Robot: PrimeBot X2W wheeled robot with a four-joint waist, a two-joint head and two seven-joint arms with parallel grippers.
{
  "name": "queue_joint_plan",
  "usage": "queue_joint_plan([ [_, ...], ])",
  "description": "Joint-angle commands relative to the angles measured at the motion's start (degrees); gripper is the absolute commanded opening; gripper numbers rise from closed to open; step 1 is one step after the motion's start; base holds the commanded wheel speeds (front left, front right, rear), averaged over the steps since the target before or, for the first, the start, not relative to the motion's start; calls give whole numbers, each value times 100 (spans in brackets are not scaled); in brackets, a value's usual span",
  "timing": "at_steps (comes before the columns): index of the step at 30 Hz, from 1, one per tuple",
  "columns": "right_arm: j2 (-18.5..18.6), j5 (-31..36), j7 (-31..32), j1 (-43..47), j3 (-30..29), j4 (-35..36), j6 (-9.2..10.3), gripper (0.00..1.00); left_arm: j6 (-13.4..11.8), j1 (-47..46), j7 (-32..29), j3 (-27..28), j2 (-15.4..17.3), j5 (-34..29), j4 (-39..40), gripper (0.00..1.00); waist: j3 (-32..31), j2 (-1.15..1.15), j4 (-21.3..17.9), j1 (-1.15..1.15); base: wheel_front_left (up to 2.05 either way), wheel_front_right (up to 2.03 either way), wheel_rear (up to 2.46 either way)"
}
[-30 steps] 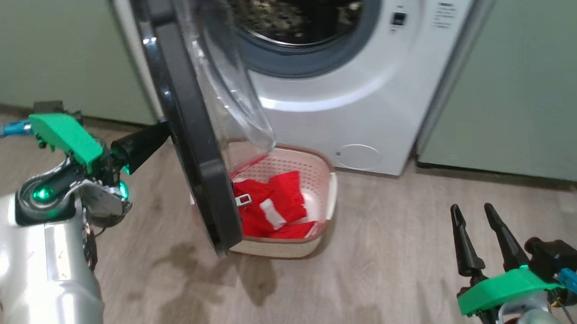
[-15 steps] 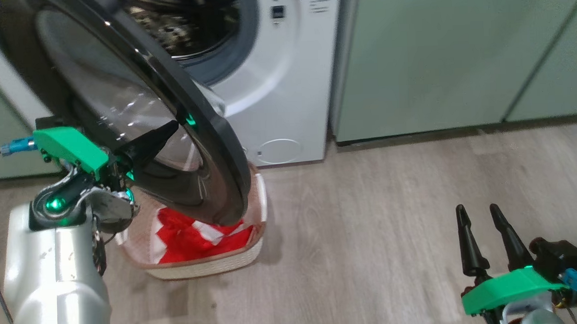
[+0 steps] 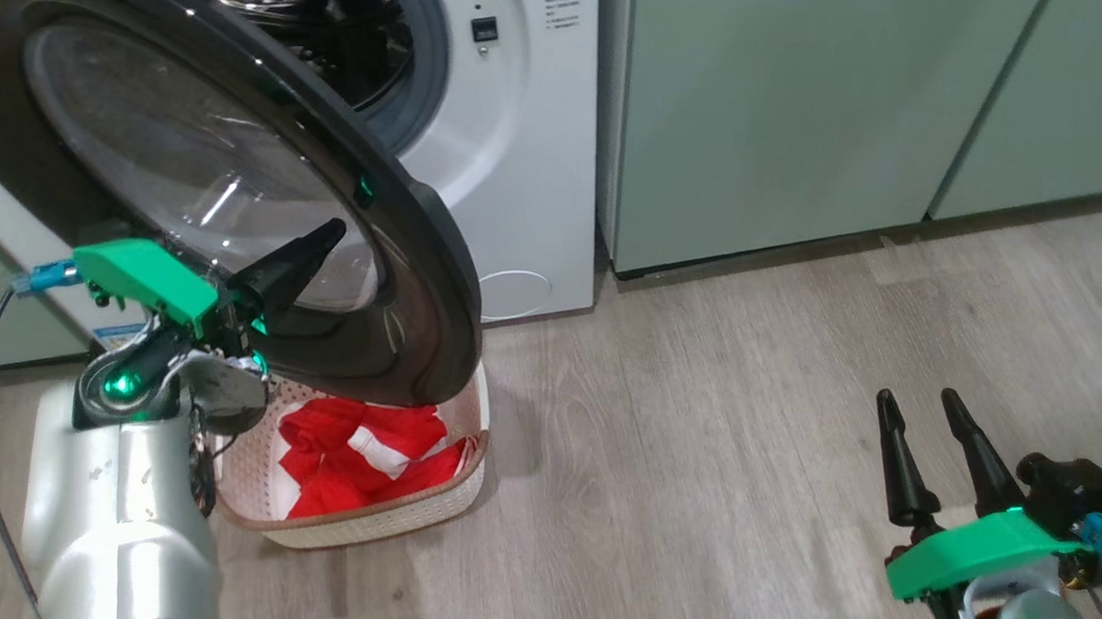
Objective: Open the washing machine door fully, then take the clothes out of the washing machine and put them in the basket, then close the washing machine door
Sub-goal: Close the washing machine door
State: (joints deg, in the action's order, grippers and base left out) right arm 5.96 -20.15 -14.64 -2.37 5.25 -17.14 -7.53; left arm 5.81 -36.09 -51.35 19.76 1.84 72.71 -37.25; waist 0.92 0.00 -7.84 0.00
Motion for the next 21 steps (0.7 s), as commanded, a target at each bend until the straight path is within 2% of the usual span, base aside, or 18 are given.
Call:
queue_joint_plan([
  [1,52,3,-36,-117,115,193,4,100,78,-126,60,181,210,72,185,0,-60,0,99,0,0,0,0],
  [4,45,-1,-36,-108,94,210,4,100,109,55,219,282,269,71,191,1,-133,0,237,0,0,0,0],
  [5,42,-2,-36,-101,88,214,4,100,115,118,283,332,278,86,187,21,-159,0,283,0,0,0,0],
  [6,40,-2,-36,-94,83,219,4,100,122,191,306,361,289,99,186,36,-185,0,332,0,0,0,0],
  [7,37,-3,-36,-86,76,224,4,100,130,271,338,374,312,85,196,58,-205,0,382,0,0,0,0],
  [8,33,-4,-36,-79,66,228,4,100,139,363,406,361,348,22,220,92,-226,0,434,0,0,0,0],
  [9,29,-3,-36,-72,59,230,4,100,148,464,486,334,378,-53,249,100,-249,0,481,0,0,0,0],
  [14,-5,6,-36,-73,52,233,4,100,165,948,1311,292,474,-363,524,100,-308,0,644,0,0,0,0],
  [19,-39,4,-36,-79,58,244,4,100,166,1574,2422,-195,667,-814,1002,100,-324,0,739,0,0,0,0],
  [21,-40,2,-36,-79,70,246,4,100,167,1695,2658,-372,738,-928,1075,100,-325,0,752,0,0,0,0],
])
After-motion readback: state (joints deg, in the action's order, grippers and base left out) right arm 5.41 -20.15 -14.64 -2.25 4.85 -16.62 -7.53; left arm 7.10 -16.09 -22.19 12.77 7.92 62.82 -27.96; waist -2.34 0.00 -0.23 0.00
